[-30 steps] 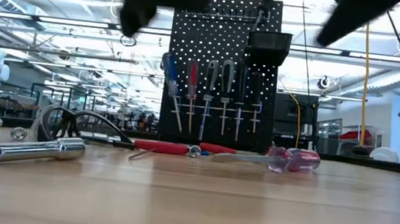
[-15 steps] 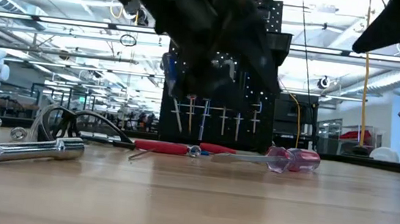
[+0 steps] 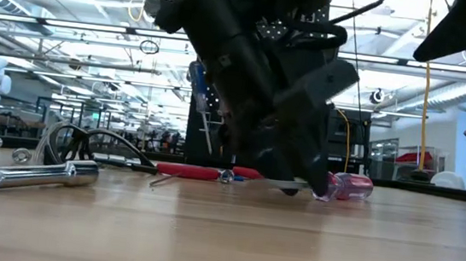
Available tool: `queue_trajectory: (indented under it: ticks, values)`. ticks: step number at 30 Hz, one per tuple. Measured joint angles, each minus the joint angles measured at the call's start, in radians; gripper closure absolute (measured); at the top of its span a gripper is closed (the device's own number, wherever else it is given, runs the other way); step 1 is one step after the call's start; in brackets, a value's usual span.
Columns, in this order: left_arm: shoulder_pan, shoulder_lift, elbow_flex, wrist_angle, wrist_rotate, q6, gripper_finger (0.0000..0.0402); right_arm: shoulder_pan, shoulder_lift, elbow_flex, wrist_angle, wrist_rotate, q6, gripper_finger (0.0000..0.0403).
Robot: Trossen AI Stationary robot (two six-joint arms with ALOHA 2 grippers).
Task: Hang tools onto peg board
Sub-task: Hang the red screwdriver onto the peg board
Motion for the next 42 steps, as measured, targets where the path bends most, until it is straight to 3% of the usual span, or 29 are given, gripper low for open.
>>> queue_trajectory:
  ticks: [4,9,11,19,27,31,35,39,42]
  values:
    - [-0.017,0.018,0.004,-0.023,-0.056,0.044,0.0228,0.0,0.011,0.0,0.0,0.061,-0.007,0.0403]
    - [-0.034,0.024,0.002,-0.044,-0.132,0.179,0.0352,-0.007,0.014,0.0,0.0,0.14,-0.041,0.0403]
    - [-0.043,0.025,0.001,-0.03,-0.162,0.213,0.0381,-0.014,0.014,0.0,0.0,0.15,-0.055,0.0403]
    - [-0.063,-0.043,-0.009,-0.054,-0.187,0.314,0.0382,-0.038,-0.009,0.0,0.0,0.163,-0.124,0.0403]
    - [-0.059,-0.28,-0.043,-0.069,-0.353,0.447,0.0382,0.133,-0.089,0.001,-0.027,0.418,-0.067,0.0403]
    - [-0.053,-0.444,-0.163,0.07,-0.434,0.471,0.0382,0.185,-0.091,0.001,-0.028,0.514,-0.059,0.0403]
    - [-0.047,-0.593,-0.38,0.338,-0.437,0.469,0.0382,0.194,-0.082,0.001,-0.019,0.571,-0.043,0.0403]
    - [-0.042,-0.703,-0.61,0.865,-0.242,0.462,0.0382,0.179,-0.07,0.001,0.0,0.619,-0.01,0.0403]
    - [-0.023,-0.711,-0.737,1.179,-0.103,0.437,0.0382,0.151,-0.07,0.001,0.023,0.568,0.007,0.0403]
